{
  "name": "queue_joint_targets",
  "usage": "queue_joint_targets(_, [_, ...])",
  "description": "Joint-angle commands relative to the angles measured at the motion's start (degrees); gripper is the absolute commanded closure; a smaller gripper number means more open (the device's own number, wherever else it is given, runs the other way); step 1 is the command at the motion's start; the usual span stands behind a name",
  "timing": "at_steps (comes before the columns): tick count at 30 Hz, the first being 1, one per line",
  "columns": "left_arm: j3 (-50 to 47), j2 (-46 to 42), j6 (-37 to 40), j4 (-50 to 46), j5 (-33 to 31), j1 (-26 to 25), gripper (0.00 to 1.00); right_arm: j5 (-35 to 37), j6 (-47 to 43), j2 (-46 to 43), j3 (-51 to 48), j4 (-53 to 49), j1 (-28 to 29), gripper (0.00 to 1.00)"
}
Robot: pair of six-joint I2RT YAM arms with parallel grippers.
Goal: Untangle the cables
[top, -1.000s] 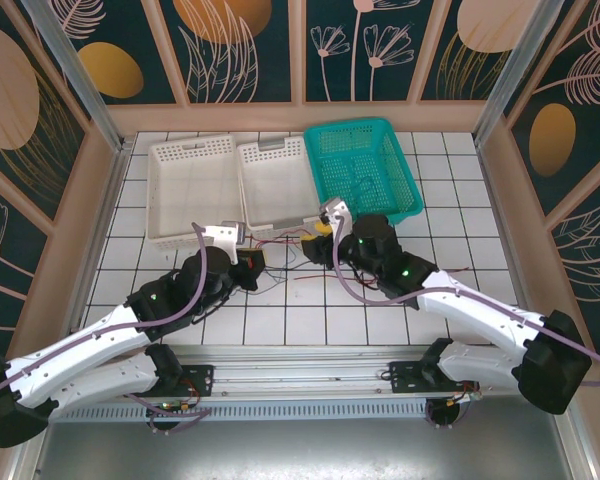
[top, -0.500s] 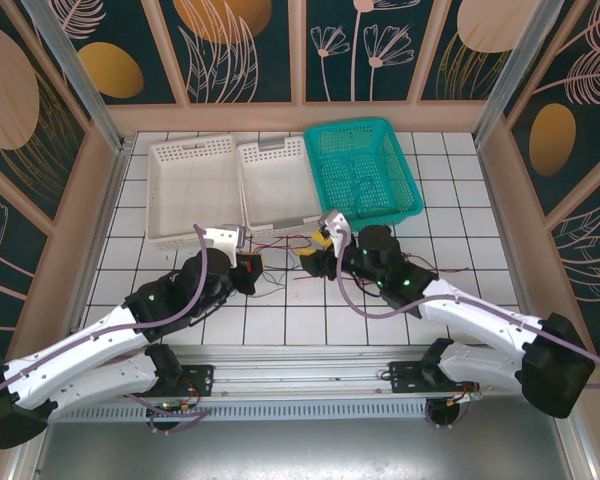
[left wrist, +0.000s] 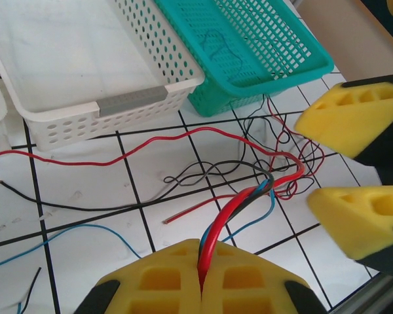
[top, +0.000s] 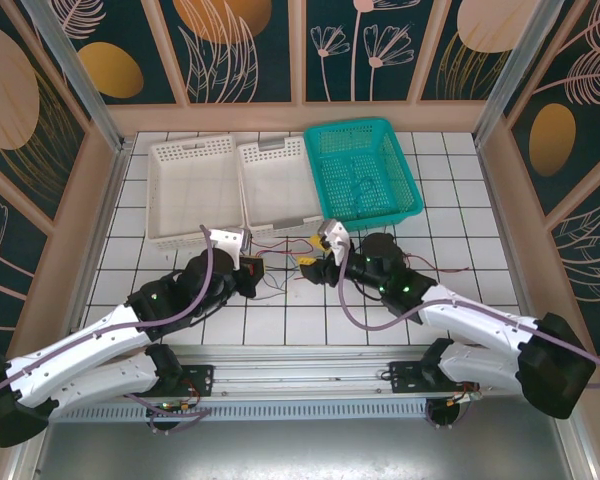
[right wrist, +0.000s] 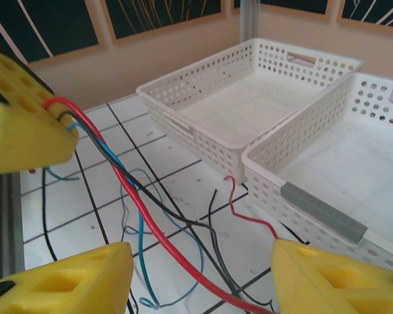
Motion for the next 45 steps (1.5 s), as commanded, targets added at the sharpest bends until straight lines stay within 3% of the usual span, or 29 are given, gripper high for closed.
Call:
queue_joint_targets(1, [1.5, -1.1, 1.2, 0.1, 0.7, 0.2, 1.00, -2.0, -2.6, 2.0, 1.6, 2.2, 0.6, 0.42])
queue_joint_targets(13, [1.0, -1.3, 2.9, 1.9, 4.2, 0.2, 1.00, 5.1, -5.9, 8.8, 3.1, 5.8, 1.7, 0.48])
queue_joint_targets(15, [0.8, -1.4, 3.1, 2.0, 4.5, 0.2, 1.00, 5.9, -6.8, 9.7, 4.2, 5.3, 1.8, 0.58])
queue_joint_targets(17, [0.6, -1.5, 3.2, 1.9, 4.5, 0.2, 1.00, 7.0, -7.5, 10.0, 5.2, 4.5, 2.1, 0.80])
queue_joint_targets(19, [0.4, -1.9, 3.3, 1.6, 4.2, 0.2, 1.00, 8.4, -8.0, 9.6, 6.0, 3.5, 2.4, 0.96])
queue_joint_targets(20, [0.2, -2.2, 3.3, 1.4, 3.8, 0.2, 1.00, 8.8, -8.1, 9.2, 6.1, 2.9, 2.6, 1.00])
queue_joint_targets(25, [-1.0, -3.3, 3.2, 0.2, 1.4, 0.2, 0.99, 12.8, -7.9, 5.1, 5.9, 0.1, 3.9, 1.00])
queue_joint_targets(29, [-1.5, -2.6, 3.5, -0.1, 0.5, 0.2, 0.84, 19.3, -5.8, 2.3, 7.2, -5.0, 4.2, 1.00])
queue_joint_targets(33, [-1.8, -1.2, 3.8, 0.3, -0.7, 0.2, 0.66, 21.5, -3.7, 0.7, 10.1, -10.7, 4.2, 1.00])
queue_joint_targets(45, [-4.5, -1.5, 3.8, 4.6, 1.1, 0.2, 0.35, 8.8, 3.5, -4.4, 20.1, -20.9, 4.2, 1.00])
